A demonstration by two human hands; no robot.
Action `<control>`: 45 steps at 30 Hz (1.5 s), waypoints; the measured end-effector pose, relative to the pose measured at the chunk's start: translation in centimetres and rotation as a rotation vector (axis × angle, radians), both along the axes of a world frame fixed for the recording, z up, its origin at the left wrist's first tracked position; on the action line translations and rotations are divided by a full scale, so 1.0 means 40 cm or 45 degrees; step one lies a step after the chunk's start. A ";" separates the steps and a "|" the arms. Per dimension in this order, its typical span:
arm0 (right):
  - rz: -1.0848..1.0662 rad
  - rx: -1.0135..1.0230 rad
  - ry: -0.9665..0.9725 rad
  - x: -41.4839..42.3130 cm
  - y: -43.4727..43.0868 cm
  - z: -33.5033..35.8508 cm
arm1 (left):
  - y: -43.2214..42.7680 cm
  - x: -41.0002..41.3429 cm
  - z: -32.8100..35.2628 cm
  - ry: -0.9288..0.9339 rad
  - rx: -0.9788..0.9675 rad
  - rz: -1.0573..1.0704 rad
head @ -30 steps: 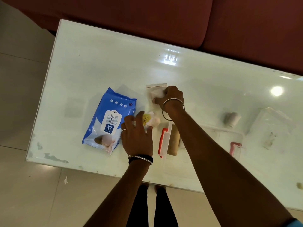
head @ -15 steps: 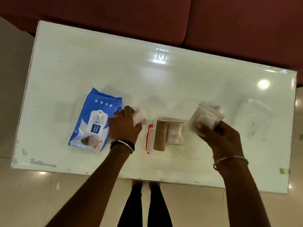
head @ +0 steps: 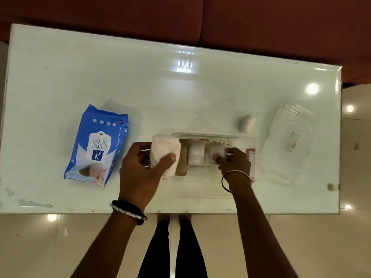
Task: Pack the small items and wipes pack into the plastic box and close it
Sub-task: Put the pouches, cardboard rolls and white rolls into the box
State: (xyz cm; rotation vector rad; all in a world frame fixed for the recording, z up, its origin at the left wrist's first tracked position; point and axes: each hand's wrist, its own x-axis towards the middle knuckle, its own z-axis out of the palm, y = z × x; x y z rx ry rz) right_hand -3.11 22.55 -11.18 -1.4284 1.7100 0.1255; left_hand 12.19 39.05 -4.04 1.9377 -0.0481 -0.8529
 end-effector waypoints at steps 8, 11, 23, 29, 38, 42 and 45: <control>0.289 -0.143 0.157 0.009 0.008 0.058 | -0.043 -0.082 0.006 0.005 0.057 -0.144; 0.271 -0.276 0.012 -0.018 0.038 0.135 | -0.062 -0.107 0.008 0.050 0.081 -0.182; -0.198 0.684 -0.894 -0.120 0.084 0.207 | -0.095 -0.173 0.010 0.469 -0.079 -0.558; 0.020 0.384 -0.564 -0.127 0.035 0.205 | -0.088 -0.153 0.014 0.156 0.100 -0.692; 1.036 -0.181 0.069 -0.058 -0.007 0.159 | -0.014 -0.118 -0.012 -0.623 0.542 -0.378; 1.225 -0.010 0.152 -0.030 0.012 0.110 | 0.010 -0.119 -0.031 -0.432 0.327 -0.403; 1.122 0.010 0.062 -0.025 0.036 0.089 | 0.020 -0.123 -0.039 -0.452 0.282 -0.458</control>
